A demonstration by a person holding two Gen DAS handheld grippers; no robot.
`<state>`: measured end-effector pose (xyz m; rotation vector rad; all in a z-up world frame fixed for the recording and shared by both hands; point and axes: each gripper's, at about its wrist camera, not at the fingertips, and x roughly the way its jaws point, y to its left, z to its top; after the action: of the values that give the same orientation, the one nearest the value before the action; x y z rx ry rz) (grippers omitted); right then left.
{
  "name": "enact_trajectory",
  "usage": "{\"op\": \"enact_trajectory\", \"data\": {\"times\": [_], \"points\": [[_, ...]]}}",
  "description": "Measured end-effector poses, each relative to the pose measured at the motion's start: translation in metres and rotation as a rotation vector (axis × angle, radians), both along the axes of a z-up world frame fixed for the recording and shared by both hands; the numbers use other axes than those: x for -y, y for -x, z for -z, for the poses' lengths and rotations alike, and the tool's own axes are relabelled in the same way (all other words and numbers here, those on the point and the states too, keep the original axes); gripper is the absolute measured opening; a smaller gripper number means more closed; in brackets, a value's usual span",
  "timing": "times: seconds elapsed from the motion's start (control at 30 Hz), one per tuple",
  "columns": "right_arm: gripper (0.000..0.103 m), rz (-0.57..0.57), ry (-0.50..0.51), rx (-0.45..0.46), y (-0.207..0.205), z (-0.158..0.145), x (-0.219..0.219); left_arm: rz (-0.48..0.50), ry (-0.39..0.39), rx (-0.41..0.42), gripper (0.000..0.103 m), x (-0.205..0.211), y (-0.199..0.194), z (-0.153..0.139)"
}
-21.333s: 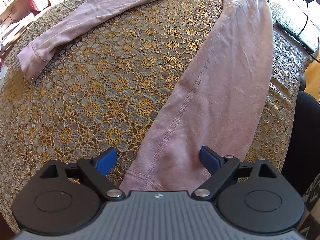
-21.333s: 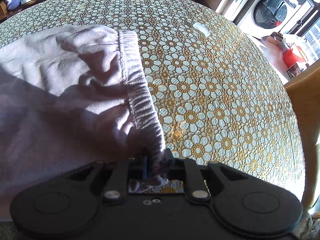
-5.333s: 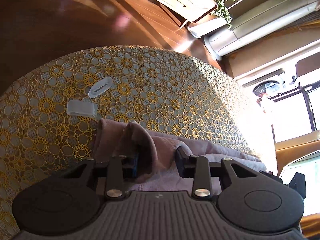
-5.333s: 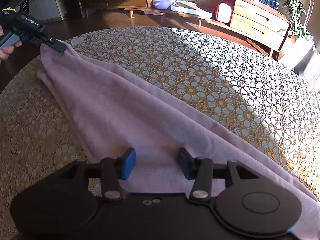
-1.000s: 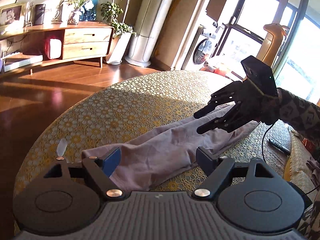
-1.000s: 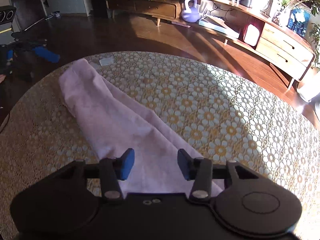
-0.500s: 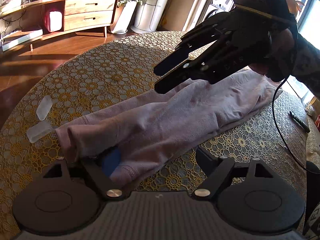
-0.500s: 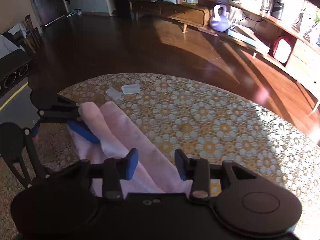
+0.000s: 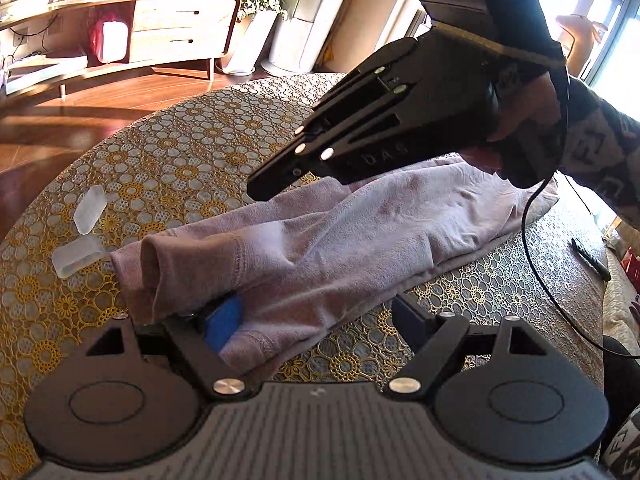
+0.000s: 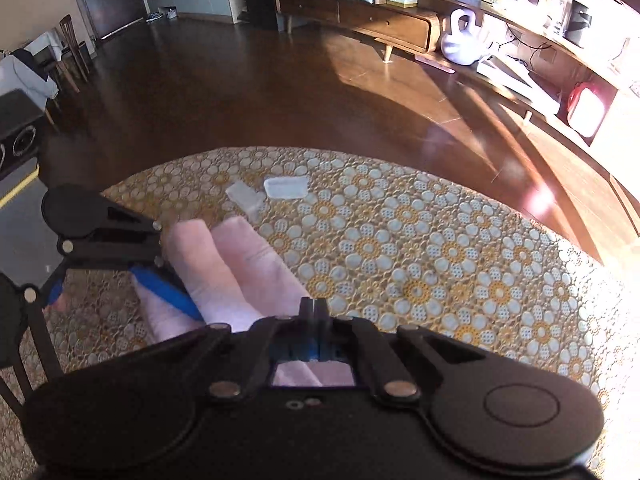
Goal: Fold clothes
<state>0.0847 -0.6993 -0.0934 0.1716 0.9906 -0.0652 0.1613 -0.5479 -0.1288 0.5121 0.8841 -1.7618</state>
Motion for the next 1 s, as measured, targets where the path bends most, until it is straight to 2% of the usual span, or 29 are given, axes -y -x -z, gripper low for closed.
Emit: {"op": "enact_trajectory", "data": {"times": [0.03,0.07,0.3,0.43,0.6,0.8,1.0], "points": [[0.026,-0.018,-0.027,-0.004,0.000,0.000,0.001,-0.001,0.000,0.002,0.082,0.000,0.000,0.000],[0.103,-0.035,-0.053,-0.007,-0.001,0.000,0.001,0.000,0.000,0.004,0.082,0.000,0.000,0.000],[0.103,-0.059,-0.140,0.015,0.004,-0.006,0.008,0.001,-0.008,0.002,0.082,0.001,-0.001,-0.001],[0.103,-0.100,-0.152,-0.019,0.001,0.000,0.004,0.005,-0.012,0.000,0.082,0.002,-0.002,-0.001],[0.103,-0.082,-0.110,-0.032,-0.005,0.010,0.001,0.008,-0.011,0.009,0.082,0.001,0.000,-0.001],[0.103,-0.042,-0.036,0.006,-0.012,0.001,0.003,0.010,-0.013,0.003,0.082,0.001,-0.002,-0.001],[0.103,-0.015,-0.056,-0.025,-0.019,0.020,0.009,0.017,-0.015,0.021,0.082,0.000,0.001,-0.001]]}}
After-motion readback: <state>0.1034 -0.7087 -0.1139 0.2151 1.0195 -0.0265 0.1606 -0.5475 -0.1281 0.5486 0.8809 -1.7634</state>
